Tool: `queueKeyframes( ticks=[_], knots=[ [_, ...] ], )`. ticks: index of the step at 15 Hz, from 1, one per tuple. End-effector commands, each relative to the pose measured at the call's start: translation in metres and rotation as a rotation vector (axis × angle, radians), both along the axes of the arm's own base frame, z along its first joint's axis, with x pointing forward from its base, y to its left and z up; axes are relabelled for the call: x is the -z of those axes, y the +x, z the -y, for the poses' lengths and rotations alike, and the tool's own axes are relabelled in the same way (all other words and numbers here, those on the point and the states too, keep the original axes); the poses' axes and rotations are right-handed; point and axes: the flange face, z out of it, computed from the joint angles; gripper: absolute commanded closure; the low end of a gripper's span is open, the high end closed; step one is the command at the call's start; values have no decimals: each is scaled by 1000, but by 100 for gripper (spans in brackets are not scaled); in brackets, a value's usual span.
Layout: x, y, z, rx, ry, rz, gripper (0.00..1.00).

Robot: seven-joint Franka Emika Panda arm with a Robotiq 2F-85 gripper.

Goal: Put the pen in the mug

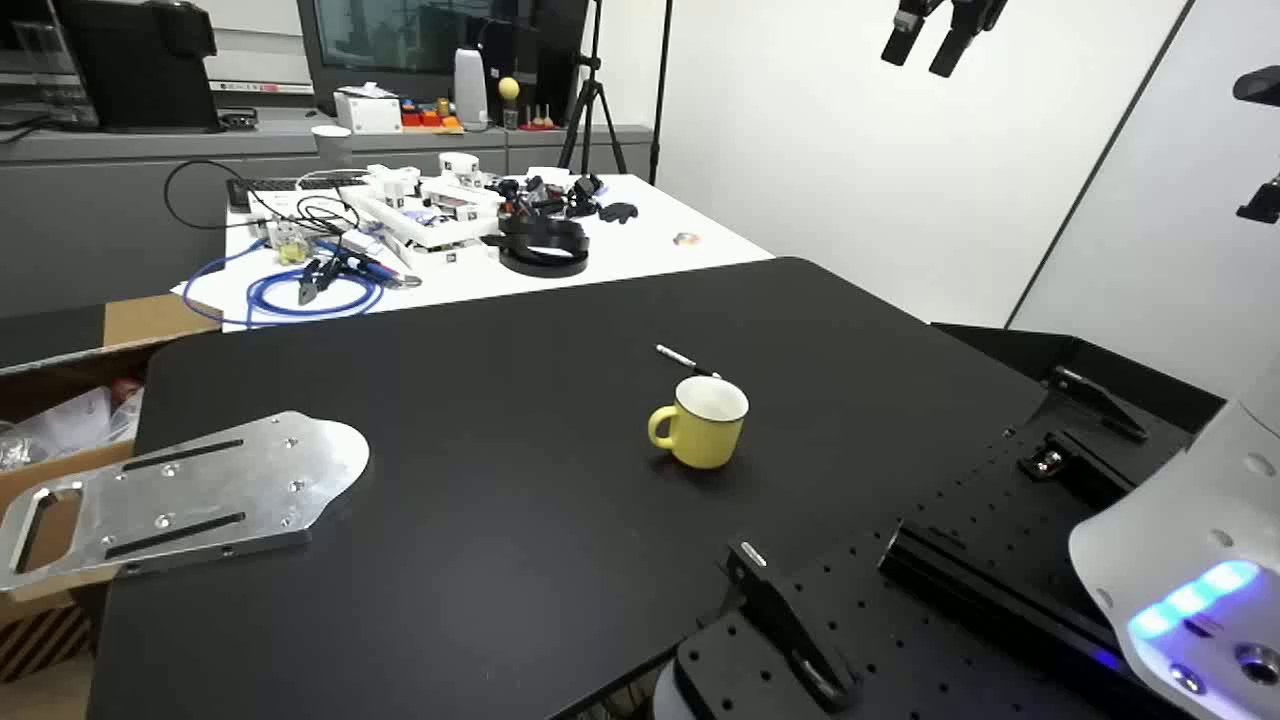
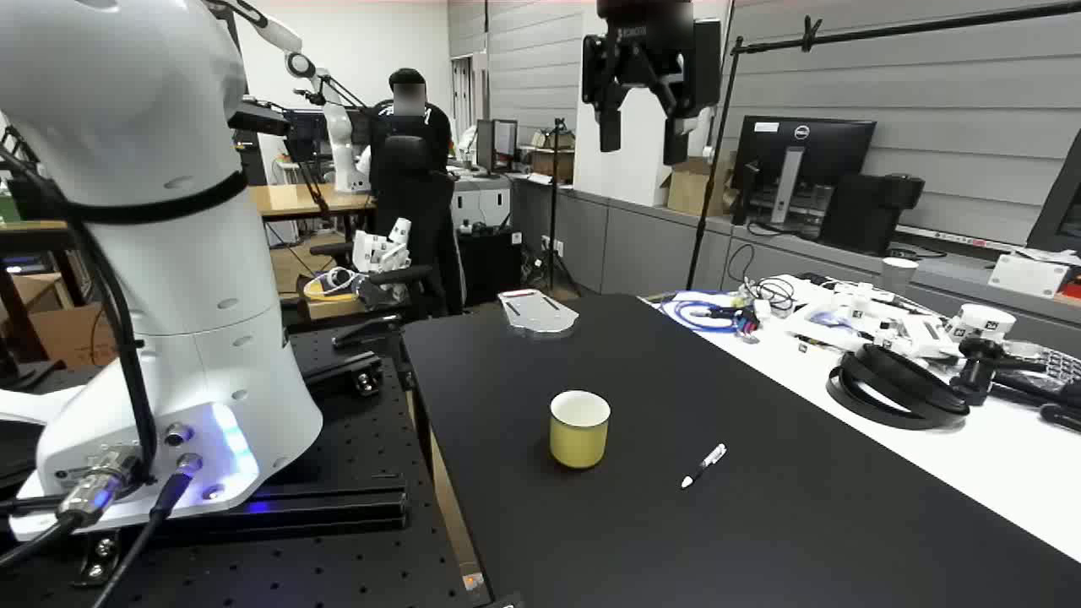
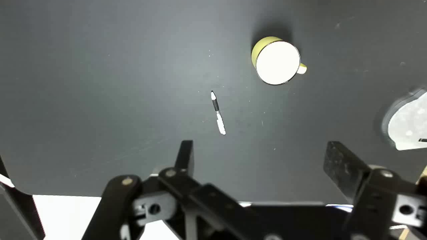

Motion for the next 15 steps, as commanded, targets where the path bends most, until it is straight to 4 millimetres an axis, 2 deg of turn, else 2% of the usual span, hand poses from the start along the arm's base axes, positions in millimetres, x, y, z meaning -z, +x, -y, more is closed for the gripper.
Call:
queueKeyframes(
  ticks=[1, 11, 15],
  knots=[
    [-1, 0, 0, 0, 0, -1, 0],
    [-1, 0, 0, 0, 0, -1, 0],
    [16, 40, 9, -136, -39, -28, 0]
  ],
)
